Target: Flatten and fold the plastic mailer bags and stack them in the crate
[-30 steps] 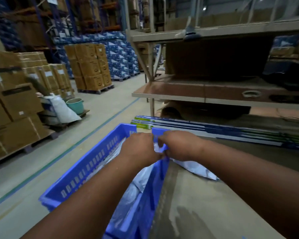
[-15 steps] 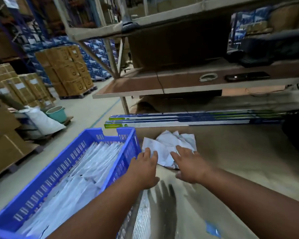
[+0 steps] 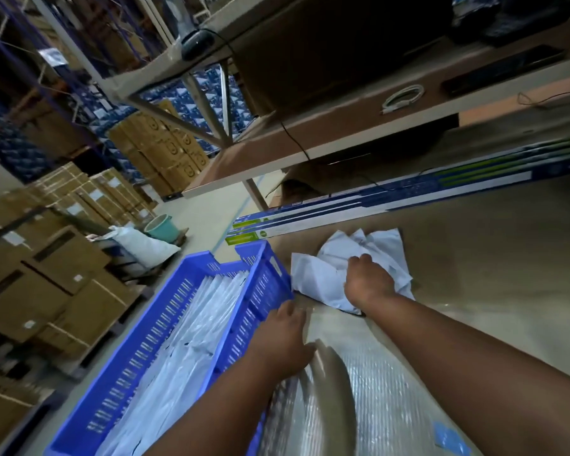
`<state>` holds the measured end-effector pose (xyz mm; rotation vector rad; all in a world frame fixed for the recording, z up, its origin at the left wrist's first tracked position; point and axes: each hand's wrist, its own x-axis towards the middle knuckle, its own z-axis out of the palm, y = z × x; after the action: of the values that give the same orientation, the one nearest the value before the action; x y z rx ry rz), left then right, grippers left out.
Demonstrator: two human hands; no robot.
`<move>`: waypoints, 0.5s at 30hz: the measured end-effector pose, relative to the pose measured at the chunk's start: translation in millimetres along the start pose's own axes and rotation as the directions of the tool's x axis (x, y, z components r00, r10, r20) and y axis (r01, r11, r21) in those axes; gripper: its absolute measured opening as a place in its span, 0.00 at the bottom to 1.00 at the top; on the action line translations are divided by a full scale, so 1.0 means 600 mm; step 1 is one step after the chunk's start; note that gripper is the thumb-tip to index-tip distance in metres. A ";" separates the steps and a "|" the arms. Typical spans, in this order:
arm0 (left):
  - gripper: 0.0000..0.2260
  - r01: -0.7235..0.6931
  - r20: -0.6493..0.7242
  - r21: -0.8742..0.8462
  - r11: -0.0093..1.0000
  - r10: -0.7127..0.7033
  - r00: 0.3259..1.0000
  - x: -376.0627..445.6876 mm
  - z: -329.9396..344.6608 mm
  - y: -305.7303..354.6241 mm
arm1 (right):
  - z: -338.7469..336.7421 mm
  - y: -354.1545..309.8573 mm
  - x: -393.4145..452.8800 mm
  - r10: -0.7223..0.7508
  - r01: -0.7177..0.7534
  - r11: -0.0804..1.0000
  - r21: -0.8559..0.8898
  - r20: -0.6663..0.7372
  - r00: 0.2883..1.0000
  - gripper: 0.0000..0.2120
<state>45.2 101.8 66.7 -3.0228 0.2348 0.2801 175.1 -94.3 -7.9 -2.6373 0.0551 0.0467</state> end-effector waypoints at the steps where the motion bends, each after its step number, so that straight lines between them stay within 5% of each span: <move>1: 0.29 -0.004 -0.015 0.000 1.000 0.004 1.000 -0.003 0.003 0.000 | 0.000 0.002 0.002 -0.031 0.031 0.999 -0.013 -0.005 1.000 0.20; 6: 0.29 -0.101 -0.173 -0.019 0.995 0.096 0.980 -0.026 0.029 -0.009 | -0.014 0.033 -0.055 -0.416 0.412 0.909 -0.058 -0.111 0.903 0.07; 9: 0.31 -0.164 -0.363 -0.035 0.986 0.140 0.921 -0.052 0.053 -0.010 | -0.015 0.081 -0.139 -0.584 0.577 0.811 -0.093 -0.085 0.807 0.12; 15: 0.37 -0.271 -0.306 -0.053 0.961 0.243 0.920 -0.082 0.158 0.000 | -0.002 0.172 -0.306 -0.575 0.574 0.818 0.041 0.031 0.818 0.14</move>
<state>-19.3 119.2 -16.9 -3.1138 0.6651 -0.1563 -13.1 -179.5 -48.6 -2.5087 -0.7523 -0.1049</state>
